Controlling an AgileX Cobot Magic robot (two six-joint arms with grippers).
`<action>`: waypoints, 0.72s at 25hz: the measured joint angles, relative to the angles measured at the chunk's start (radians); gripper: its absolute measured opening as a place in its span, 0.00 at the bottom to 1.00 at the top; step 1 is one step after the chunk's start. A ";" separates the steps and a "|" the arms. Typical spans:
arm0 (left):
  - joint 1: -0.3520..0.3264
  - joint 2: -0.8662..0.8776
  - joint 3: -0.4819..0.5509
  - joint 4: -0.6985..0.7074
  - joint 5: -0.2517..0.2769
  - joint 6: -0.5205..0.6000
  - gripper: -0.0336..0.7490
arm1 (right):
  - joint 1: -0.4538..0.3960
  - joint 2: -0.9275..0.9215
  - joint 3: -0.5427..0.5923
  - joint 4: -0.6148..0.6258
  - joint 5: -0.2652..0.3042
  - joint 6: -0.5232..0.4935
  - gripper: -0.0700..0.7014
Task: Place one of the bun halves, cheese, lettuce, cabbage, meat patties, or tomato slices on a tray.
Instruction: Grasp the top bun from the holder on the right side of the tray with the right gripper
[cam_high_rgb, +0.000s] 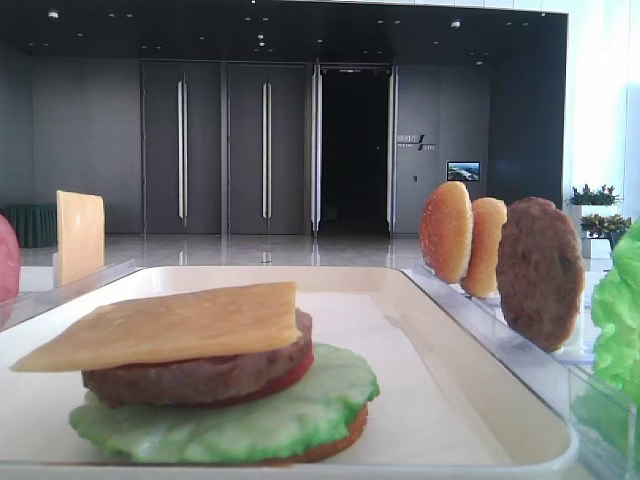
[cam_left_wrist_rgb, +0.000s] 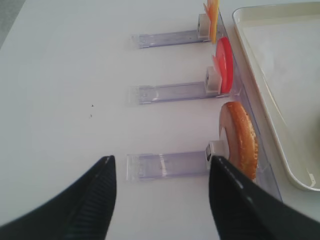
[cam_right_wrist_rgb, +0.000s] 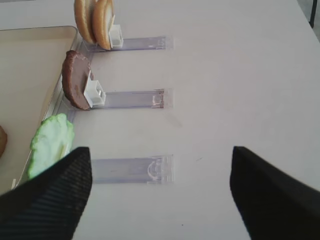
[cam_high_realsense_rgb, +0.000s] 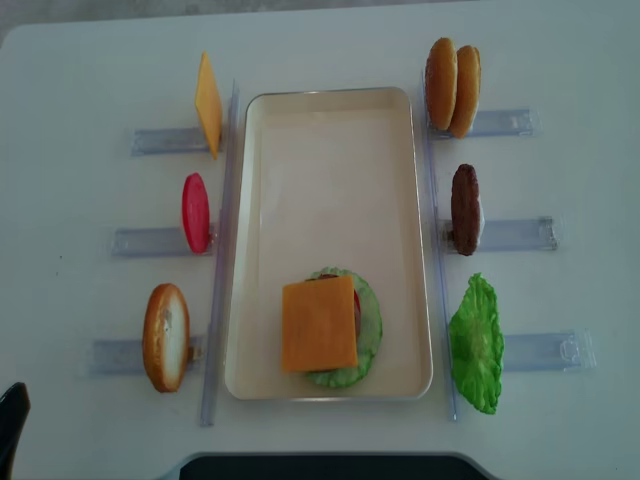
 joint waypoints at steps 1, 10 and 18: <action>0.000 0.000 0.000 0.000 0.000 0.000 0.62 | 0.000 0.000 0.000 0.000 0.000 0.000 0.79; 0.000 0.000 0.000 0.000 0.000 0.000 0.62 | 0.000 0.000 0.000 0.000 0.000 0.000 0.79; 0.000 0.000 0.000 0.000 0.000 0.000 0.62 | 0.000 0.000 0.000 0.000 0.000 0.000 0.79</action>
